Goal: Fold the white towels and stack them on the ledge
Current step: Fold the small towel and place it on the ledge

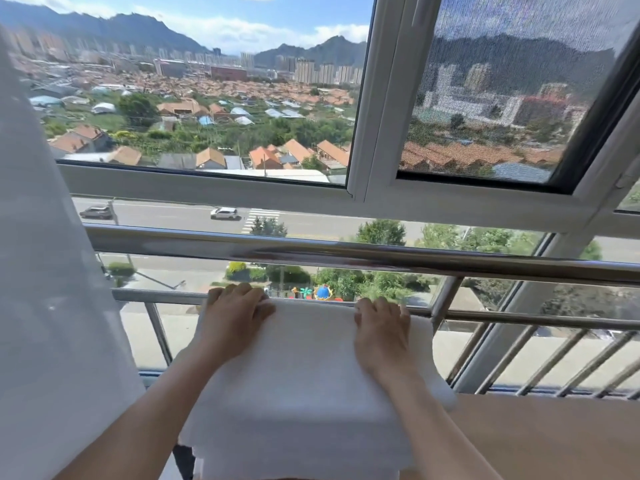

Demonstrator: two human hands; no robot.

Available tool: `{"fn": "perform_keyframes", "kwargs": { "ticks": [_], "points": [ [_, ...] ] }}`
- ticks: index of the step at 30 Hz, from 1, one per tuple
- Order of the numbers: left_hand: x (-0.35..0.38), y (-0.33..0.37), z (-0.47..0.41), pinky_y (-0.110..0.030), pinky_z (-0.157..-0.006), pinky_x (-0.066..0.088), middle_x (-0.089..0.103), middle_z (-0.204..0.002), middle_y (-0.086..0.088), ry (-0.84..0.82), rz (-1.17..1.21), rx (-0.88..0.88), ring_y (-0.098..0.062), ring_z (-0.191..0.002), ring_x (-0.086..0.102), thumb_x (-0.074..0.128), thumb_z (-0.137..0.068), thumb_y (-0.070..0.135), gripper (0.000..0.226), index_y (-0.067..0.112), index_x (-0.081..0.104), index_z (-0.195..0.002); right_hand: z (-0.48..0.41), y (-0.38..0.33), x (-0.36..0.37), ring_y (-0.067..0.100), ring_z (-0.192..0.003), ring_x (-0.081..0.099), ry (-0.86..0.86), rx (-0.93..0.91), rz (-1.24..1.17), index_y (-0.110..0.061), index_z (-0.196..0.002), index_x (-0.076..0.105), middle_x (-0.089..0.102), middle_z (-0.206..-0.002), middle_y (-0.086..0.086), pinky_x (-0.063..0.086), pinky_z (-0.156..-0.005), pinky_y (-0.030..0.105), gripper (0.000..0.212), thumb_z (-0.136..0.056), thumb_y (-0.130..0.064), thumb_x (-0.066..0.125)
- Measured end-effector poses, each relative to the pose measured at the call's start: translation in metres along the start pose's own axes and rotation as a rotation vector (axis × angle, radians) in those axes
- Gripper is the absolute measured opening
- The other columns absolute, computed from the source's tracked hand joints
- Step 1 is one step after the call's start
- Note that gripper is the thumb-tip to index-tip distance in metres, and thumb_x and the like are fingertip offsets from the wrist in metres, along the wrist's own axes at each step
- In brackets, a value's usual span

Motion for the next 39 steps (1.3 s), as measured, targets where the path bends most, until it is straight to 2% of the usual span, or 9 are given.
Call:
{"fn": "perform_keyframes", "kwargs": {
  "ticks": [6,9,13,19,25,27,31,35,39],
  "points": [
    [0.042,0.012,0.017,-0.042,-0.117,0.015,0.042,-0.151,0.009,-0.286,0.038,-0.106,-0.016,-0.143,0.033,0.035,-0.102,0.054,0.043,0.035,0.047,-0.139,0.010,-0.018,0.029,0.027,-0.144,0.026,-0.130,-0.012,0.014,-0.024,-0.145,0.039,0.034,-0.151,0.003,0.000,-0.121,0.053,0.043,-0.102,-0.024,0.033],
    [0.060,0.048,0.040,-0.039,-0.120,0.011,0.027,-0.162,0.008,-0.386,0.125,-0.035,-0.016,-0.150,0.022,0.026,-0.100,0.061,0.054,0.039,0.037,-0.148,0.021,-0.042,0.037,0.018,-0.145,0.025,-0.143,-0.110,-0.134,-0.031,-0.145,0.043,0.038,-0.153,-0.005,0.003,-0.122,0.045,0.044,-0.104,-0.038,0.028],
    [0.075,0.059,0.064,-0.040,-0.123,-0.002,0.001,-0.167,0.008,-0.456,0.013,-0.012,-0.015,-0.154,-0.005,0.009,-0.098,0.065,0.065,0.040,0.008,-0.158,0.036,-0.050,0.064,0.018,-0.152,0.013,-0.321,-0.141,-0.093,-0.036,-0.152,0.031,0.022,-0.164,-0.005,0.003,-0.123,0.044,0.052,-0.103,-0.048,0.019],
    [0.059,0.018,0.069,-0.037,-0.123,-0.002,0.004,-0.167,0.011,-0.399,-0.040,-0.059,-0.011,-0.153,-0.004,0.005,-0.092,0.072,0.071,0.043,0.010,-0.157,0.038,-0.007,0.058,0.018,-0.153,0.008,-0.317,-0.046,-0.019,-0.040,-0.156,0.018,0.015,-0.166,-0.004,0.000,-0.122,0.043,0.065,-0.097,-0.065,0.010],
    [0.053,-0.018,0.070,-0.046,-0.122,-0.007,0.000,-0.168,0.006,-0.427,-0.089,-0.191,-0.020,-0.153,-0.010,0.010,-0.097,0.065,0.065,0.040,0.009,-0.157,0.048,0.070,0.042,0.022,-0.154,-0.001,-0.327,0.227,0.047,-0.038,-0.158,0.011,0.005,-0.168,-0.002,-0.004,-0.122,0.050,0.061,-0.100,-0.056,0.009],
    [0.057,0.010,0.069,-0.048,-0.120,-0.012,0.002,-0.168,0.004,-0.438,-0.058,-0.186,-0.023,-0.153,-0.011,0.009,-0.098,0.063,0.065,0.038,0.010,-0.158,0.043,0.041,0.037,0.024,-0.153,0.000,-0.272,0.143,0.082,-0.038,-0.158,0.014,0.008,-0.167,-0.001,-0.005,-0.121,0.052,0.059,-0.101,-0.051,0.010],
    [0.072,0.082,0.076,-0.044,-0.121,-0.005,0.001,-0.167,0.009,-0.439,0.031,-0.036,-0.017,-0.154,-0.004,0.009,-0.097,0.063,0.064,0.041,0.007,-0.157,0.057,-0.033,0.058,0.021,-0.153,0.002,-0.298,-0.085,-0.065,-0.045,-0.155,0.016,0.009,-0.167,-0.005,-0.007,-0.122,0.048,0.057,-0.099,-0.049,0.012],
    [0.065,0.044,0.080,-0.042,-0.122,-0.002,0.005,-0.167,0.012,-0.391,-0.005,-0.072,-0.013,-0.153,0.000,0.004,-0.093,0.067,0.069,0.042,0.010,-0.157,0.056,0.001,0.055,0.023,-0.153,0.007,-0.252,-0.003,-0.037,-0.043,-0.155,0.018,0.014,-0.167,-0.004,-0.002,-0.124,0.042,0.058,-0.098,-0.053,0.011],
    [0.057,-0.008,0.084,-0.046,-0.123,-0.004,-0.001,-0.167,0.009,-0.403,-0.065,-0.153,-0.015,-0.153,-0.008,-0.002,-0.087,0.074,0.077,0.043,0.003,-0.157,0.057,0.045,0.051,0.025,-0.153,0.006,-0.238,0.092,0.020,-0.042,-0.156,0.016,0.013,-0.167,-0.003,0.004,-0.123,0.046,0.063,-0.097,-0.059,0.007]
  ]
}}
Point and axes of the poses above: each hand's wrist, its own z-axis away from the middle knuckle, its own x-axis out of the palm, y = z × x, the point moved 10 cm from there along -z, towards the middle knuckle
